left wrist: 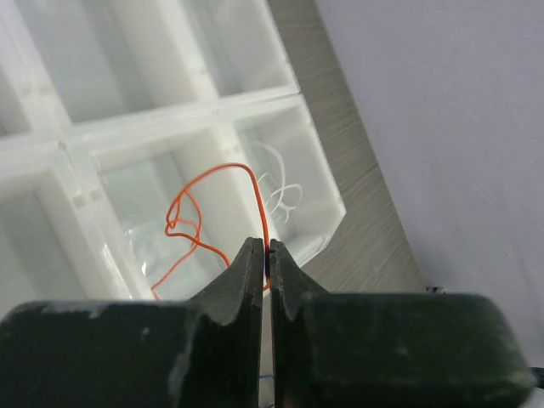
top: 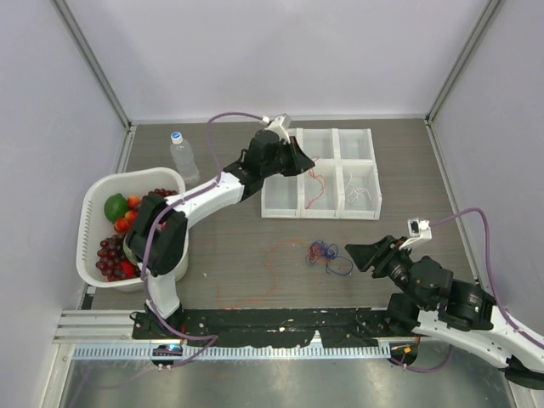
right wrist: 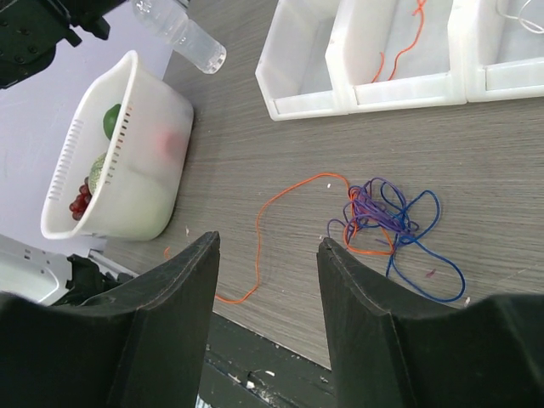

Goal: Untangle the cables

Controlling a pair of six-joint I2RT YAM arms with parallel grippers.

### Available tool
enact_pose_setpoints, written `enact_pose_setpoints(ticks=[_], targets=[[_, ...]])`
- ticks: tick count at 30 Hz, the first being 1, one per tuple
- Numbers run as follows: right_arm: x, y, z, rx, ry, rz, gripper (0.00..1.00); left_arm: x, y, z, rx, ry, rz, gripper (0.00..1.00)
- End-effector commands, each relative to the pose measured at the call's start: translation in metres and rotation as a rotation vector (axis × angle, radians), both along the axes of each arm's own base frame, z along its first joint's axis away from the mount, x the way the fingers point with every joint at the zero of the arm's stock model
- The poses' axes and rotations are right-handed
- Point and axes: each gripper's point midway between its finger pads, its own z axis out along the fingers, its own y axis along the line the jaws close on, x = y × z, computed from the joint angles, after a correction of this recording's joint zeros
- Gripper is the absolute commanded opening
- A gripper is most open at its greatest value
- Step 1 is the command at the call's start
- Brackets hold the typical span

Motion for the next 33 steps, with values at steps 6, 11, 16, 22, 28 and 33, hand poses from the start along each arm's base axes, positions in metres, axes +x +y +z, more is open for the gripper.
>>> enact_pose_setpoints(ticks=[6,11,16,22,28,33], targets=[[0.018,0.014,-0.028,-0.027,0.064,-0.093,0.55,-0.036,0.019,-0.079,0.15,0.296,-0.005,0.46],[0.026,0.028,-0.052,-0.066,0.093,-0.103,0.54,-0.084,0.047,-0.065,0.125,0.303,-0.049,0.87],[0.031,0.041,-0.076,-0.177,0.122,-0.088,0.54,-0.163,0.084,-0.112,0.254,0.418,-0.134,0.86],[0.034,0.053,-0.092,-0.293,0.137,-0.051,0.54,-0.222,0.108,-0.157,0.387,0.479,-0.175,0.8],[0.034,0.066,-0.096,-0.291,0.16,-0.027,0.54,-0.219,0.1,-0.174,0.408,0.471,-0.075,0.79],[0.031,0.07,-0.101,-0.286,0.18,-0.007,0.54,-0.228,0.09,-0.187,0.385,0.472,-0.074,0.68]])
